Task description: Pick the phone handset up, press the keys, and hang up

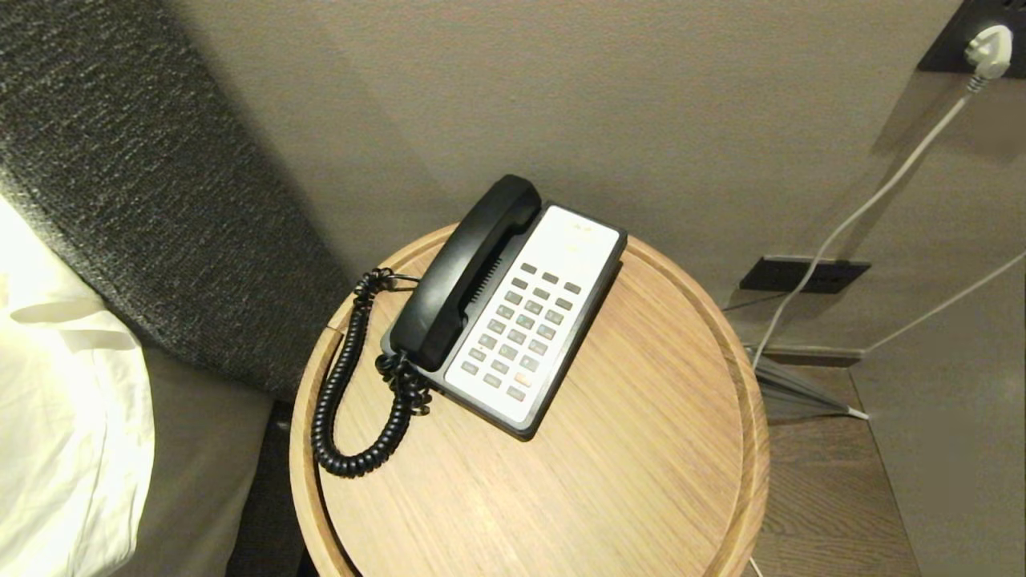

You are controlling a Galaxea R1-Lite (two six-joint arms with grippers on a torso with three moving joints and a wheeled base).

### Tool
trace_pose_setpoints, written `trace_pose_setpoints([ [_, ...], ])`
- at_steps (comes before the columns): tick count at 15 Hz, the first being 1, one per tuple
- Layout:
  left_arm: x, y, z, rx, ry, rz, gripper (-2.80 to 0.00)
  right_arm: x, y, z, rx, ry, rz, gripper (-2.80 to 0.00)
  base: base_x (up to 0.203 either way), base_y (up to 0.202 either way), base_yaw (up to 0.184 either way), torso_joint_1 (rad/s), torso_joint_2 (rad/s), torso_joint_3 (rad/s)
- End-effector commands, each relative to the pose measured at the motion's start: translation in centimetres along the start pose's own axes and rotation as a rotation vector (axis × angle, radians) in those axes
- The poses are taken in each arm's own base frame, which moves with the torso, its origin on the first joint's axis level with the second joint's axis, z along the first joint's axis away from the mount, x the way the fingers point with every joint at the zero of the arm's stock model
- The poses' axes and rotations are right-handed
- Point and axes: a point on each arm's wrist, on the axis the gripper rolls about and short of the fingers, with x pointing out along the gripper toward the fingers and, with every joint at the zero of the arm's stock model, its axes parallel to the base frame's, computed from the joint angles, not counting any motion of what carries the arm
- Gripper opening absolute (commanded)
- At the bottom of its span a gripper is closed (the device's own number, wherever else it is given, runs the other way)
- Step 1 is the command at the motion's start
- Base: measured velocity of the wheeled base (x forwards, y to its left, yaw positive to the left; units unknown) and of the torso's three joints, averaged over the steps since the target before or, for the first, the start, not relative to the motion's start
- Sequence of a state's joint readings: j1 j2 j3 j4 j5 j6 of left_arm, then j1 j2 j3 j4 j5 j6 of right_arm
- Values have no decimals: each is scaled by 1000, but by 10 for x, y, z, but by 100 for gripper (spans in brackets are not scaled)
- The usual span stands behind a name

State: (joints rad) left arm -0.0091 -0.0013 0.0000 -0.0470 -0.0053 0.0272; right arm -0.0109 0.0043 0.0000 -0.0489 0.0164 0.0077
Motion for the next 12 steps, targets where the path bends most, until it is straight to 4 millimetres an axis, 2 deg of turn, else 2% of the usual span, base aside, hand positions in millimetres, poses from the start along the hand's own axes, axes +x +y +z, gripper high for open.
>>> trace_pose_setpoints([
  [1, 2, 0, -7, 1, 3, -4, -280, 2, 0, -5, 0, 23, 0, -280, 0, 0, 0, 0, 0, 0],
  [7, 3, 0, -6, -24, -15, 2, -280, 2, 0, -5, 0, 23, 0, -280, 0, 0, 0, 0, -1, 14],
  [12, 3, 0, -6, -23, -14, 4, -280, 2, 0, -5, 0, 23, 0, -280, 0, 0, 0, 1, 0, 182],
])
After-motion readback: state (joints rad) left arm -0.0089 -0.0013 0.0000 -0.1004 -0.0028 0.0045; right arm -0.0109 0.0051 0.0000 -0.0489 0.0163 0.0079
